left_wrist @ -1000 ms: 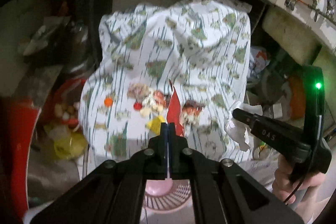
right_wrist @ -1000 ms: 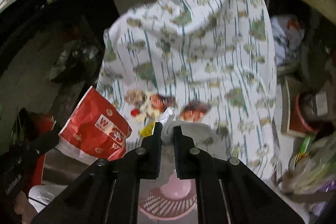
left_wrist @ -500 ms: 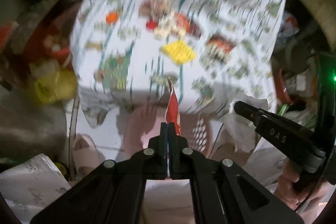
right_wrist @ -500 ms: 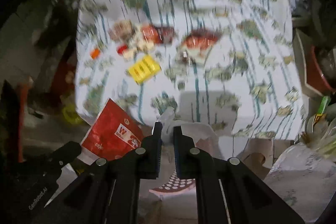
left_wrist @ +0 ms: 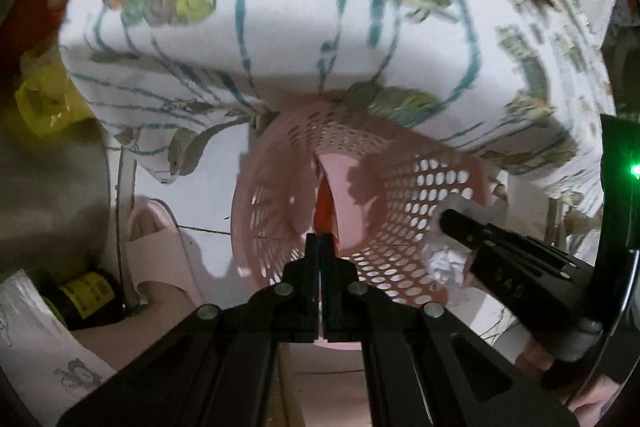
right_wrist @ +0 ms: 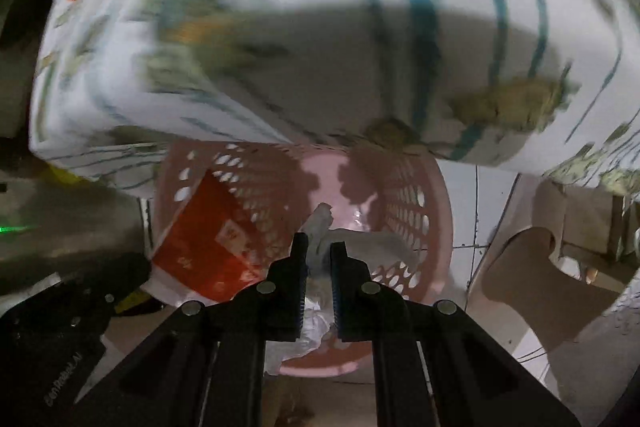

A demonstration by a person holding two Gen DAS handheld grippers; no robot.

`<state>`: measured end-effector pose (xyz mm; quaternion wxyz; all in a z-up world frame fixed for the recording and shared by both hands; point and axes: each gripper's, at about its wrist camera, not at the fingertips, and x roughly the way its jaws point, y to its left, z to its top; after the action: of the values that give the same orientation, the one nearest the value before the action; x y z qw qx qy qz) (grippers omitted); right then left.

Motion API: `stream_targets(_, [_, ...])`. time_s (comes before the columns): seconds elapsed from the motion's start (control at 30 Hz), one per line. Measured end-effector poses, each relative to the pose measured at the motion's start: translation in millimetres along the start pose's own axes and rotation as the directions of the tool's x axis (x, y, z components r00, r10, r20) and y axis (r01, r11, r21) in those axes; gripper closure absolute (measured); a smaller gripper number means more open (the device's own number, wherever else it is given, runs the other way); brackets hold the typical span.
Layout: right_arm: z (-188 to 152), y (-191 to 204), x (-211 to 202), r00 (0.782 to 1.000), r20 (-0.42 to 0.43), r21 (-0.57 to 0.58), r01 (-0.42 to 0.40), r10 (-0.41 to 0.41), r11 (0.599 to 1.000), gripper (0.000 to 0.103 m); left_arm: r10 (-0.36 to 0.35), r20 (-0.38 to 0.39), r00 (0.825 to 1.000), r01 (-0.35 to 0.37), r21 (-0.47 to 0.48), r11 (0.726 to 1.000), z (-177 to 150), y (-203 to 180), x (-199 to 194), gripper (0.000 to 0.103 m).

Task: Collect trash
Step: 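Carry the red wrapper to the pink basket and open the right gripper, then move the right gripper back and grasp the clear sauce-stained wrapper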

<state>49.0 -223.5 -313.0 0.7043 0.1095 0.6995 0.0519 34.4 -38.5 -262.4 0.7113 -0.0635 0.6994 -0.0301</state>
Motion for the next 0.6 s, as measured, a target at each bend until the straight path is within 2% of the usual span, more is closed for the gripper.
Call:
stream_targets(0.03, [-0.1, -2.0, 3.6, 1.000, -0.005, 0.007, -0.005, 0.006, 1.000, 0.091, -0.005, -0.020, 1.000, 0.005, -0.006, 1.000, 0.0, 1.4, 3.7, 0.097])
stream_targets(0.07, [-0.2, -2.5, 6.7, 1.000, -0.010, 0.014, -0.006, 0.006, 1.000, 0.085, -0.009, -0.034, 0.999, 0.009, -0.012, 1.000, 1.3, 3.2, 6.3, 0.075])
stream_targets(0.13, [0.8, -6.1, 10.8, 1.000, -0.024, 0.031, -0.015, 0.016, 0.999, 0.064, 0.004, -0.040, 0.999, -0.005, -0.017, 1.000, 1.2, 4.1, 6.8, 0.051])
stream_targets(0.17, [-0.1, -7.1, 10.8, 0.999, -0.025, 0.034, -0.026, 0.027, 0.999, 0.044, 0.024, -0.031, 0.999, -0.024, -0.008, 1.000, 1.8, 3.1, 5.9, 0.051])
stream_targets(0.2, [-0.6, -7.3, 10.0, 0.999, -0.015, 0.034, -0.035, 0.035, 0.999, 0.035, 0.041, -0.026, 0.999, -0.041, 0.003, 0.999, 2.2, 3.3, 5.2, 0.050])
stream_targets(0.33, [-1.0, -1.0, 9.1, 1.000, -0.002, 0.010, 0.014, -0.014, 1.000, 0.035, 0.037, -0.013, 0.999, -0.037, -0.017, 0.999, 3.1, 3.3, -4.2, 0.050])
stream_targets(0.5, [-3.7, 0.2, 2.0, 1.000, 0.006, 0.007, 0.010, -0.010, 1.000, 0.035, 0.042, 0.031, 0.999, -0.041, -0.024, 0.999, 4.8, 2.0, -22.4, 0.050])
stream_targets(0.6, [-9.2, 7.3, -12.9, 0.999, 0.046, 0.001, 0.005, -0.005, 1.000, 0.035, 0.048, 0.080, 0.996, -0.046, -0.028, 0.999, 5.3, 0.6, -39.9, 0.050])
